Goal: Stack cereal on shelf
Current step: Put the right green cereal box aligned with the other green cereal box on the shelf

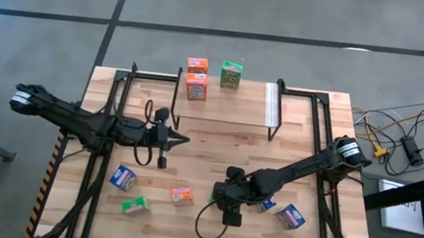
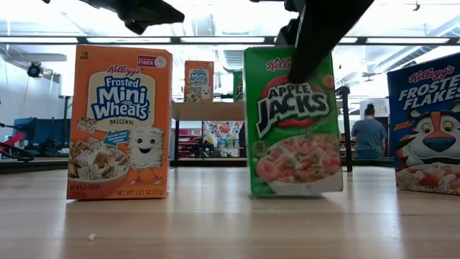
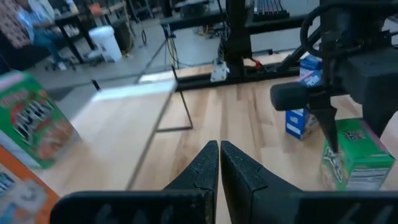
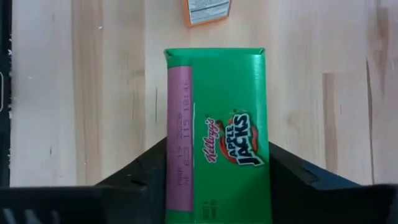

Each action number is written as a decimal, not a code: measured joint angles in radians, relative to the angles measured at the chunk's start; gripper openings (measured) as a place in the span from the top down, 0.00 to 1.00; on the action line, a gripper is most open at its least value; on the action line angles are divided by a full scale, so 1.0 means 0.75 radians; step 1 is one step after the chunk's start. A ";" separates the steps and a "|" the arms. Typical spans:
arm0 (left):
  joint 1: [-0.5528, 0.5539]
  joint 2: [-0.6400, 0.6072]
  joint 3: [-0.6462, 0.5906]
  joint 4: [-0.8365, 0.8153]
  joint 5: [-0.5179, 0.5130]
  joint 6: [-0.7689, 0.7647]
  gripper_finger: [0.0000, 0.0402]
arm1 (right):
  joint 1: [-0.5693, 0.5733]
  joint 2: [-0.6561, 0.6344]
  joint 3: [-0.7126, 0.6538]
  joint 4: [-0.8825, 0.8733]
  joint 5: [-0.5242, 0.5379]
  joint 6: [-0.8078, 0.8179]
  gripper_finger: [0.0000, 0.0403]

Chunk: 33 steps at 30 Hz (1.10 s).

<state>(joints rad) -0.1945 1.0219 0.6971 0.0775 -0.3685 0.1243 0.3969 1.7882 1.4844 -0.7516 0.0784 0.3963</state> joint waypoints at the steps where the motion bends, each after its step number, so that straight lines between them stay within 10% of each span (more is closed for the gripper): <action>1: 0.000 -0.016 0.000 0.000 0.000 0.018 1.00 | 0.000 -0.001 0.005 -0.001 0.000 -0.002 0.57; 15: -0.001 -0.159 -0.006 -0.004 0.096 0.059 1.00 | -0.142 -0.212 0.141 -0.212 -0.040 -0.131 0.57; 33: -0.001 -0.138 -0.008 -0.030 0.086 0.036 1.00 | -0.762 -0.299 0.556 -0.492 -0.036 -0.760 0.57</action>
<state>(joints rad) -0.1951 0.9184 0.6910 0.0549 -0.3042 0.1515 -0.1744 1.5642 1.9012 -1.1203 0.0512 -0.1740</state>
